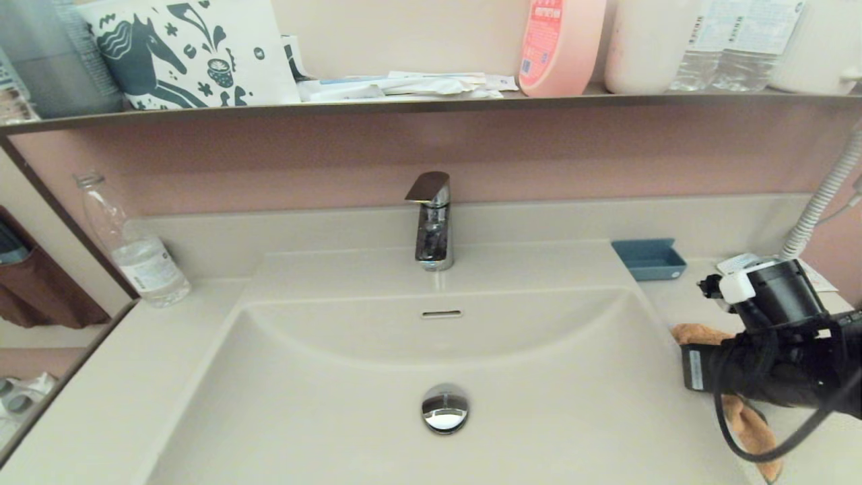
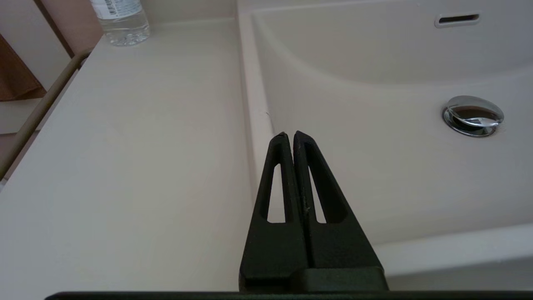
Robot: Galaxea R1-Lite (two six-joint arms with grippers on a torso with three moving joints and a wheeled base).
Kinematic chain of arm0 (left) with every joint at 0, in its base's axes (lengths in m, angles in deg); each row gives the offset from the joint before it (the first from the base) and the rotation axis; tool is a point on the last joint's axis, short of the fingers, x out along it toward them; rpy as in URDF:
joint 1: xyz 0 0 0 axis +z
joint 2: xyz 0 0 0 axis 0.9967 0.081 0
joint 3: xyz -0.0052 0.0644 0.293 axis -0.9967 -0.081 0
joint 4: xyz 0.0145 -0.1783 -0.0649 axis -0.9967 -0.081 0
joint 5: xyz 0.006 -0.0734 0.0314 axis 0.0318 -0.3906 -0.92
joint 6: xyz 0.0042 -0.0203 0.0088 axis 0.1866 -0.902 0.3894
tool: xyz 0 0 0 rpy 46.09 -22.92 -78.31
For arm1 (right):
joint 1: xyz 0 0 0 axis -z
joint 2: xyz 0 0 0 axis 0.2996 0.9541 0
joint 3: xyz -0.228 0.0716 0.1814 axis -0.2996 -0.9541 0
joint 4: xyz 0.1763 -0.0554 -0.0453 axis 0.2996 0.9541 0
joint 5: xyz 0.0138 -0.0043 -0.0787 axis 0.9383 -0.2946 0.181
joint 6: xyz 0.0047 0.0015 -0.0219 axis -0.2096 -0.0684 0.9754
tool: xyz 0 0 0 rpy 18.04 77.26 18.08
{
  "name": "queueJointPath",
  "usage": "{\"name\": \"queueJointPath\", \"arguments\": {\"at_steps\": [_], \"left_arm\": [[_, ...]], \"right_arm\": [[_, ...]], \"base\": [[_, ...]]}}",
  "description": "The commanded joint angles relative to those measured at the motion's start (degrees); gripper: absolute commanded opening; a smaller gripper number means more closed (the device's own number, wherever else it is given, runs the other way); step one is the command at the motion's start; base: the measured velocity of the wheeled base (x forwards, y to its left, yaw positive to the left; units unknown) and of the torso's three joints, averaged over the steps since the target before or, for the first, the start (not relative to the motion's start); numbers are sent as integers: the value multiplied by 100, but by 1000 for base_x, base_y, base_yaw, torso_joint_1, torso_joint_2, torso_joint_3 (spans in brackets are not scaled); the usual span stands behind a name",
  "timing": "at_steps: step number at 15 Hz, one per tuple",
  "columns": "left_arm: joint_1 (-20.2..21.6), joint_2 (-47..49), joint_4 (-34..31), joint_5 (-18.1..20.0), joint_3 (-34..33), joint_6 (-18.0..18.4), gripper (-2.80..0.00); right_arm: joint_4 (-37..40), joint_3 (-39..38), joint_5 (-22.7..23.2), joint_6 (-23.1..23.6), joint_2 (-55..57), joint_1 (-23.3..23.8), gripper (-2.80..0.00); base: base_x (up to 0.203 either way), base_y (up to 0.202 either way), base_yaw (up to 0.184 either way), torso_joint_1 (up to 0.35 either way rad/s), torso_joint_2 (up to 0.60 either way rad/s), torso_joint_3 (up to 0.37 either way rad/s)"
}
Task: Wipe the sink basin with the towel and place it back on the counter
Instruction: Wipe the sink
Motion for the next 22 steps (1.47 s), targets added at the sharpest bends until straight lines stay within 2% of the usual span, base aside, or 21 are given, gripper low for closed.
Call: {"name": "queueJointPath", "arguments": {"at_steps": [1, 7, 11, 17, 22], "left_arm": [[5, 7, 0, 3, 0, 2, -280], [5, 7, 0, 3, 0, 2, -280], [5, 7, 0, 3, 0, 2, -280], [5, 7, 0, 3, 0, 2, -280], [5, 7, 0, 3, 0, 2, -280]], "right_arm": [[41, 360, -42, 9, 570, 109, -280], [24, 1453, -50, 303, 1193, 792, -280], [37, 1819, -162, 289, 1465, 794, -280], [642, 1267, -207, 303, 490, 765, -280], [1358, 230, -193, 464, -716, 751, -280]], "base": [[0, 0, 0, 0, 0, 0], [0, 0, 0, 0, 0, 0], [0, 0, 0, 7, 3, 1], [0, 0, 0, 0, 0, 0], [0, 0, 0, 0, 0, 0]]}}
